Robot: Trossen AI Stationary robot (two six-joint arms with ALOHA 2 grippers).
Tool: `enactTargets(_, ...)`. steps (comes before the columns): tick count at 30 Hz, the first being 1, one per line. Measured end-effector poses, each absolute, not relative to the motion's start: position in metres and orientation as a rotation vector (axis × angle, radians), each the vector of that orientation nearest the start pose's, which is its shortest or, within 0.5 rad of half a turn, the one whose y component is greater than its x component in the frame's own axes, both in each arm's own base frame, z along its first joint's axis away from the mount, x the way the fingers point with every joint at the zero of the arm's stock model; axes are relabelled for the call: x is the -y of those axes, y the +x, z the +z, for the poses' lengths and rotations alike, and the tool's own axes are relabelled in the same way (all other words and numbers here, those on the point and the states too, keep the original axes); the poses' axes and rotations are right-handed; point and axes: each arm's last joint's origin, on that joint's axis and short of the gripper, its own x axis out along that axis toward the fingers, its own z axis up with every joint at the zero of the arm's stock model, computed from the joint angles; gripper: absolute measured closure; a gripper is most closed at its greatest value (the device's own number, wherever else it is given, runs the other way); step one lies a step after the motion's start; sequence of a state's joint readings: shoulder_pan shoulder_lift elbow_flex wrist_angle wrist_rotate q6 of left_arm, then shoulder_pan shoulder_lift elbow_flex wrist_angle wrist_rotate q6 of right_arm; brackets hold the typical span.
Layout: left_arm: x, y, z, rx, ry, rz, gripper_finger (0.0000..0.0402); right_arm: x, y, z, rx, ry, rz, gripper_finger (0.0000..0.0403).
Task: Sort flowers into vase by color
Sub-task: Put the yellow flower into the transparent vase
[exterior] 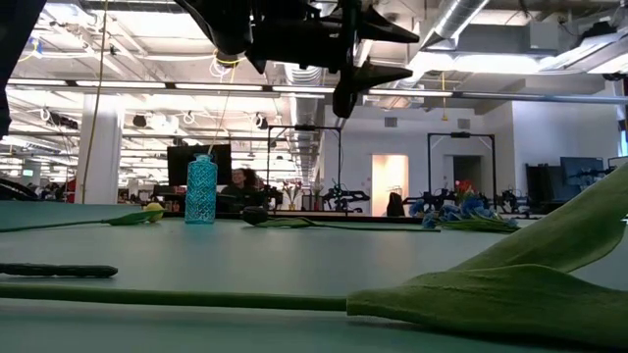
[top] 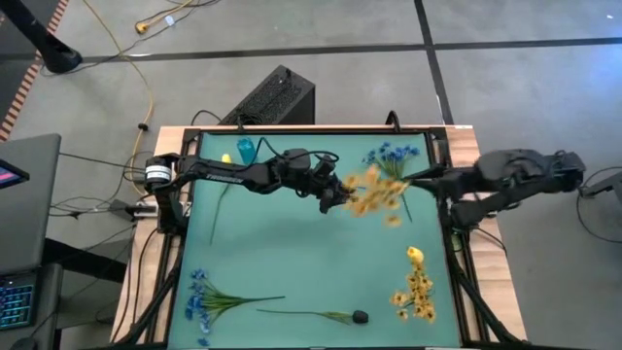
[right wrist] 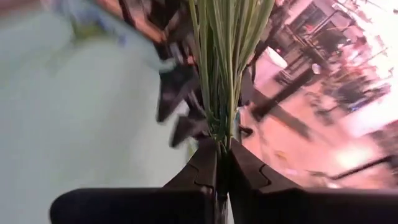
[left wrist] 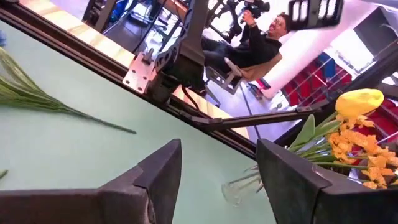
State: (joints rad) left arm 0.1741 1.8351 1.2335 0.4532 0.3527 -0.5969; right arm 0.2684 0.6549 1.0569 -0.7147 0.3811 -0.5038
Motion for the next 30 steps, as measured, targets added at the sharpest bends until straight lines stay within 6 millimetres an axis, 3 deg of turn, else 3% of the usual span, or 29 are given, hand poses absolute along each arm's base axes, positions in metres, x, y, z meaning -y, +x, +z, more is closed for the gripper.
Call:
enactTargets(7, -0.063, 0.414, 0.252, -0.22, -0.626, -0.098, 0.0207, -0.014, 0.066, 0.392, -0.196, -0.183, 0.129, 0.0356)
enactTargets(15, -0.06, 0.414, 0.247, -0.253, -0.606, -0.07, 0.0207, -0.015, 0.037, 0.392, -0.122, 0.018, 0.429, 0.0355)
enactTargets(22, -0.05, 0.415, 0.247, -0.261, -0.572, -0.08, 0.0207, -0.018, 0.038, 0.353, 0.05, 0.086, 0.537, 0.0359)
enactTargets(30, -0.054, 0.414, 0.244, -0.286, -0.579, -0.06, 0.0207, -0.024, 0.045, 0.315, 0.237, 0.124, 0.652, 0.0359)
